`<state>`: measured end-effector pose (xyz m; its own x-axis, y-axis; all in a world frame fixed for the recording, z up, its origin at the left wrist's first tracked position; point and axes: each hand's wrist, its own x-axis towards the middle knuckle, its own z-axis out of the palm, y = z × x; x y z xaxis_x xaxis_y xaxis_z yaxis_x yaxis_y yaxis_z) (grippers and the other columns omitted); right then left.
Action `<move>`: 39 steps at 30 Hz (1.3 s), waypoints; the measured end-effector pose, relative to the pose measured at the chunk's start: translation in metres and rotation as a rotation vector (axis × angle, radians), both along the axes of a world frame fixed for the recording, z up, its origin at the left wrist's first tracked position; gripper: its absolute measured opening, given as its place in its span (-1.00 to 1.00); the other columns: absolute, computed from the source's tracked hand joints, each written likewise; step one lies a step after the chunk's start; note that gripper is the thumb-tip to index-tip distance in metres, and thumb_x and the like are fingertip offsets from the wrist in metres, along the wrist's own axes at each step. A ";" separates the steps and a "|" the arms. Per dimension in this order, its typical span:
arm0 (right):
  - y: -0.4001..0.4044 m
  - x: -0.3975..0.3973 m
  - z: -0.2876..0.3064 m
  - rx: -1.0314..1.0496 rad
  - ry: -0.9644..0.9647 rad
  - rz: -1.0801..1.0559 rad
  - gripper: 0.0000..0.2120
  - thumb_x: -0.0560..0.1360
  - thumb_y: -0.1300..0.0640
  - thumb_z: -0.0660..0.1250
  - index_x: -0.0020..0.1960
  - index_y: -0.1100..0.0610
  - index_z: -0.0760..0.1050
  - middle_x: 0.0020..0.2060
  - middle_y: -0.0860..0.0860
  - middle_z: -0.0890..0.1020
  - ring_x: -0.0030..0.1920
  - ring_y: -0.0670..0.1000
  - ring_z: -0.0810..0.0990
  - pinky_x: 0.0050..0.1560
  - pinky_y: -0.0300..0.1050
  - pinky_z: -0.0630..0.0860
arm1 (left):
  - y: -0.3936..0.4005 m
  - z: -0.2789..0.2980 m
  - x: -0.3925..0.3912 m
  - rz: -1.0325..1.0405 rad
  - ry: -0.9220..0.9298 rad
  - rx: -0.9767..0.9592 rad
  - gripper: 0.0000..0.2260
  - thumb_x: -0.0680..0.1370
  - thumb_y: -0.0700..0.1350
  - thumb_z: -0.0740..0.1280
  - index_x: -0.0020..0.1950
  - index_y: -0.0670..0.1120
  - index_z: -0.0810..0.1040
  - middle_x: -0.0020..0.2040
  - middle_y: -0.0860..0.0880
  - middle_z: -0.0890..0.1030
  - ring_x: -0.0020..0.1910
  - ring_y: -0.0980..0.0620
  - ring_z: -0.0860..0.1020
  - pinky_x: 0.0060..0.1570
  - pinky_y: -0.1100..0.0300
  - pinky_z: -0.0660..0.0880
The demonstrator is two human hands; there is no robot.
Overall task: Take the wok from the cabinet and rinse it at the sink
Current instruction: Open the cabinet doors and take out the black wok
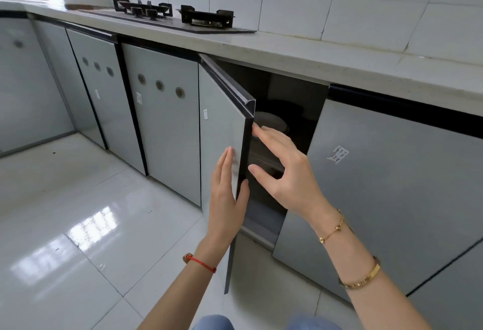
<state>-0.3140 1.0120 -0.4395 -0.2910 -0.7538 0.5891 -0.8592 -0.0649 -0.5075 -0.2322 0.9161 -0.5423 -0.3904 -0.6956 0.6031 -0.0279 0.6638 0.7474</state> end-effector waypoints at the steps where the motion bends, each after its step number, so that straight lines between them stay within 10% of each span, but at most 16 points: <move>1: -0.003 0.003 -0.001 0.003 0.012 0.016 -0.38 0.49 0.04 0.39 0.51 0.02 0.30 0.46 -0.06 0.41 0.49 -0.13 0.27 0.48 -0.18 0.26 | -0.001 0.000 0.005 0.005 0.011 0.003 -0.40 0.60 -0.19 0.30 0.59 -0.03 0.13 0.56 0.08 0.22 0.53 0.22 0.16 0.49 0.28 0.13; 10: -0.049 0.039 -0.009 0.008 0.159 0.167 -0.31 0.52 0.12 0.41 0.57 0.00 0.20 0.48 -0.08 0.35 0.48 -0.29 0.15 0.45 -0.45 0.07 | -0.028 0.002 0.057 0.035 0.108 0.039 -0.46 0.62 -0.29 0.23 0.57 -0.07 0.18 0.51 0.03 0.34 0.50 0.08 0.29 0.46 -0.01 0.31; 14: -0.073 0.064 -0.008 -0.008 0.128 0.289 -0.30 0.53 0.15 0.40 0.58 0.05 0.17 0.42 -0.05 0.38 0.45 -0.15 0.31 0.48 -0.23 0.28 | -0.041 0.013 0.084 0.052 0.156 0.091 -0.45 0.60 -0.37 0.21 0.46 0.14 0.22 0.31 0.42 0.41 0.35 0.41 0.36 0.31 0.42 0.35; 29: -0.194 0.134 -0.022 -0.018 0.236 0.449 -0.30 0.54 0.20 0.37 0.59 0.11 0.13 0.55 -0.03 0.23 0.58 -0.07 0.10 0.56 -0.11 0.13 | -0.153 0.007 0.170 0.228 0.074 0.165 -0.67 0.60 -0.27 0.21 0.34 -0.05 0.46 -0.19 0.04 0.58 -0.28 0.10 0.50 -0.22 0.20 0.46; 39: -0.249 0.155 -0.013 0.105 0.279 0.471 -0.23 0.55 0.14 0.37 0.61 0.07 0.01 0.60 -0.07 0.06 0.60 -0.05 -0.06 0.49 -0.27 -0.09 | -0.192 0.010 0.191 0.240 0.033 0.297 -0.44 0.61 -0.32 0.22 0.58 -0.12 0.12 0.35 0.24 0.36 0.38 0.15 0.38 0.29 0.43 0.35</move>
<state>-0.1594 0.7626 -0.4529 0.2483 -0.8234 0.5102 -0.8522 -0.4361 -0.2890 -0.0413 0.7242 -0.5323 -0.1788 -0.9114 0.3708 -0.1285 0.3952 0.9095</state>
